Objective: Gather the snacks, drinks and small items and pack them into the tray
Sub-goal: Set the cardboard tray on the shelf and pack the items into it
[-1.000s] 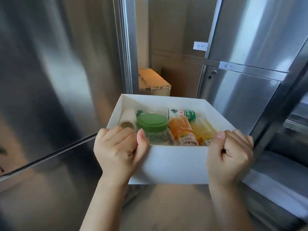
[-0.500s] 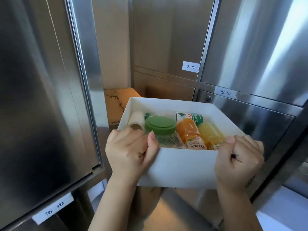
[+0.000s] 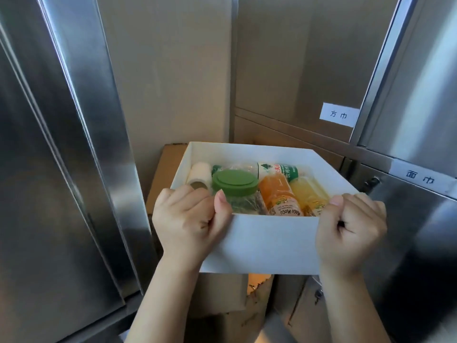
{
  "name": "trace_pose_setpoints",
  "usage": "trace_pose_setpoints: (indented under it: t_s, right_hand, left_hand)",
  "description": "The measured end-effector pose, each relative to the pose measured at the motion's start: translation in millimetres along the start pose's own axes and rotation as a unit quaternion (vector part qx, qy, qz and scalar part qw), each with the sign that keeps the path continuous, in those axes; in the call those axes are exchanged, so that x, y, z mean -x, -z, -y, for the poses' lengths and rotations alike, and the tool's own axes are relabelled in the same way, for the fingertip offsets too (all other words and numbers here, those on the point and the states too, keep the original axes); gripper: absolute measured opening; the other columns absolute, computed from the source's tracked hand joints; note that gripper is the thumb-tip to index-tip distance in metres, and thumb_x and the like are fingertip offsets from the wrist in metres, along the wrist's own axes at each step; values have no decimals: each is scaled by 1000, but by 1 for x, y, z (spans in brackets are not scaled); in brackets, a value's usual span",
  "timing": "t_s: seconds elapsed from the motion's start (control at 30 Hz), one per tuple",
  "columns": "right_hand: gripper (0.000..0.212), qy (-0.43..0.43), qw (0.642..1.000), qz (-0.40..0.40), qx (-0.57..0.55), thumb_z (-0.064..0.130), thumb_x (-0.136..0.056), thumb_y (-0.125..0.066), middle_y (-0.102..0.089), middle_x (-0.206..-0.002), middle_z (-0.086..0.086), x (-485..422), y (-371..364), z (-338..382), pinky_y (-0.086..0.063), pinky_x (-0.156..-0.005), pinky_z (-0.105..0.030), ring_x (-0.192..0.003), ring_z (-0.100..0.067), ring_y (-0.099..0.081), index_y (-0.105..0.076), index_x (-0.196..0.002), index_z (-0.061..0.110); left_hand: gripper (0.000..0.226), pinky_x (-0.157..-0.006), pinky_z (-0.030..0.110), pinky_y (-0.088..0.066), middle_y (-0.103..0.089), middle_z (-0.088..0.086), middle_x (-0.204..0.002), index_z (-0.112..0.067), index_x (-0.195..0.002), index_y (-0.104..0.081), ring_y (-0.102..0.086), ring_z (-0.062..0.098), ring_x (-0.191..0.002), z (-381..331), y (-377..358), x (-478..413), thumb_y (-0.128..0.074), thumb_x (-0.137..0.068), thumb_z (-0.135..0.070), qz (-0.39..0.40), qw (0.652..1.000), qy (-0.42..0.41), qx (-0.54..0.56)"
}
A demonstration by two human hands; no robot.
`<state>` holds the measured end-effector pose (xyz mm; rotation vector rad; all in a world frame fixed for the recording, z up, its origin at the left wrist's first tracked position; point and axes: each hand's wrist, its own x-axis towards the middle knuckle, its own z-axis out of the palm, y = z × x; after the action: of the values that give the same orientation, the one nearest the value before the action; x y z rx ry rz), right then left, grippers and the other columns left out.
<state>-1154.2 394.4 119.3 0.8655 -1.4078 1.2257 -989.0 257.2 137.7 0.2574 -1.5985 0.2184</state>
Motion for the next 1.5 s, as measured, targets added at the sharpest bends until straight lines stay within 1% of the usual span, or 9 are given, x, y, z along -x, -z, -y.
trace_pose_setpoints:
  t_s: [0.17,0.47,0.6,0.67,0.73,0.8,0.87,1.07,1.5]
  right_hand:
    - [53,-1,996,46,-81,14,-95,-37,-24,-50,8,-1,-63,-33,-14,-59,-27,-48,-12,-22,-33,-42,11]
    - [52,4,990,85,-113,13,-93,-40,-40,-39,-5,13,-133,-83,-18,-56,-31,-40,-25,-37,-38,-41,7]
    - [52,-1,988,73,-137,17,-95,-39,-46,-43,-7,18,-168,-94,-22,-60,-30,-46,-25,-41,-42,-44,7]
    - [49,4,984,81,-159,21,-96,-40,-57,-54,-9,24,-182,-100,-29,-66,-32,-61,-22,-47,-52,-51,5]
    - [34,21,977,107,-181,25,-93,-42,-67,-82,-12,35,-191,-106,-36,-83,-36,-86,-23,-53,-65,-75,7]
    - [34,55,971,151,-175,32,-90,-45,-59,-119,-14,49,-196,-112,-31,-103,-49,-117,-28,-49,-59,-113,12]
    - [52,104,965,194,-144,40,-90,-44,-40,-142,-14,62,-200,-121,-20,-111,-58,-137,-32,-31,-41,-136,15]
    - [73,170,952,242,-79,52,-92,-43,-19,-154,-15,68,-223,-136,-13,-114,-57,-144,-36,-13,-15,-150,17]
    - [70,160,940,299,-37,56,-93,-36,-18,-155,-15,66,-295,-138,-11,-115,-56,-144,-36,-12,-21,-148,14]
  left_hand:
    - [56,-48,33,-17,-37,2,-41,-15,-42,-30,-26,18,-51,16,-40,11,-41,-97,-18,9,995,25,-97]
    - [54,-48,34,-18,-45,-2,-45,-16,-44,-34,-29,16,-53,28,-90,39,-42,-97,-20,17,970,55,-237]
    - [51,-57,32,-24,-53,-3,-53,-17,-51,-43,-37,15,-59,40,-109,45,-38,-100,-28,12,958,62,-280]
    - [44,-73,34,-34,-62,0,-72,-17,-68,-56,-49,18,-74,40,-119,51,-33,-102,-32,32,949,82,-303]
    - [34,-106,43,-27,-61,7,-113,-16,-109,-59,-51,25,-113,37,-130,63,-34,-100,-37,79,935,96,-333]
    - [56,-116,51,-5,-34,12,-146,-13,-140,-36,-20,29,-142,33,-141,78,-35,-96,-49,134,915,102,-368]
    - [74,-115,53,3,-9,12,-157,-15,-149,-16,-1,33,-145,34,-151,90,-34,-92,-59,170,898,98,-394]
    - [87,-115,53,7,-6,15,-157,-16,-150,-7,1,37,-144,55,-170,88,-33,-85,-69,230,863,137,-428]
    - [83,-115,54,3,-8,17,-156,-13,-147,-12,2,37,-144,110,-216,74,-24,-87,-69,314,819,202,-435]
